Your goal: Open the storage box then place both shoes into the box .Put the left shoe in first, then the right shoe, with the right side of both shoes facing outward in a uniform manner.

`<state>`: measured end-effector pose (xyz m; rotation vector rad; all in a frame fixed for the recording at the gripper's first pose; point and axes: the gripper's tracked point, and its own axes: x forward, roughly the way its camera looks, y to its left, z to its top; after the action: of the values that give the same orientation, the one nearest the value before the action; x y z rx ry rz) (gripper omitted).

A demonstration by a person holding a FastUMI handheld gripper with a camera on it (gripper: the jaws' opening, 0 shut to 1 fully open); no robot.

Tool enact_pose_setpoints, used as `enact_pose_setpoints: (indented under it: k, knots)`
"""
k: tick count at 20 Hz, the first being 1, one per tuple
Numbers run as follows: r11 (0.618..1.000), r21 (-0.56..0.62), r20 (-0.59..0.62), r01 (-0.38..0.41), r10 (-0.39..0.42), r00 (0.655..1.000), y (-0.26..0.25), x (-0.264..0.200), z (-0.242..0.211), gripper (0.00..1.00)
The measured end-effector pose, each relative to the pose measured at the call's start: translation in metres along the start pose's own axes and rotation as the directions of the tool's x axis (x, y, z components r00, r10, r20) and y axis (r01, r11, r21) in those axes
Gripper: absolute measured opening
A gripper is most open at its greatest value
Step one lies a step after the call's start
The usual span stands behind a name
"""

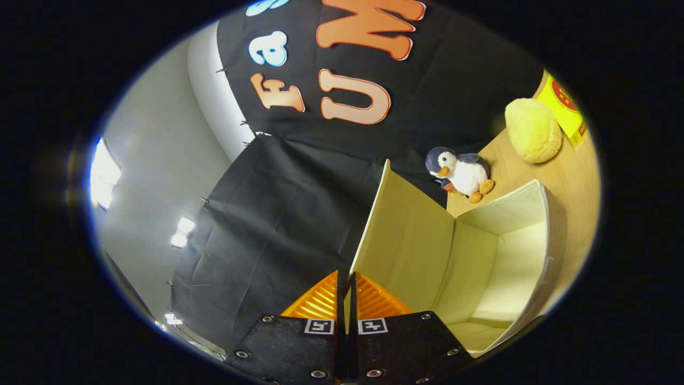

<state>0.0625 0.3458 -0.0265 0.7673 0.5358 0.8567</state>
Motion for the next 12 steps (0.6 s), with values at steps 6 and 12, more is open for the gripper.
enact_pose_setpoints:
  k: [6, 12]
  knots:
    - [0.996, -0.041, -0.044, 0.084, -0.086, 0.995, 0.019, 0.064, -0.025, 0.02]
    - [0.981, -0.101, -0.116, 0.166, -0.177, 0.977, 0.015, 0.103, -0.059, 0.55]
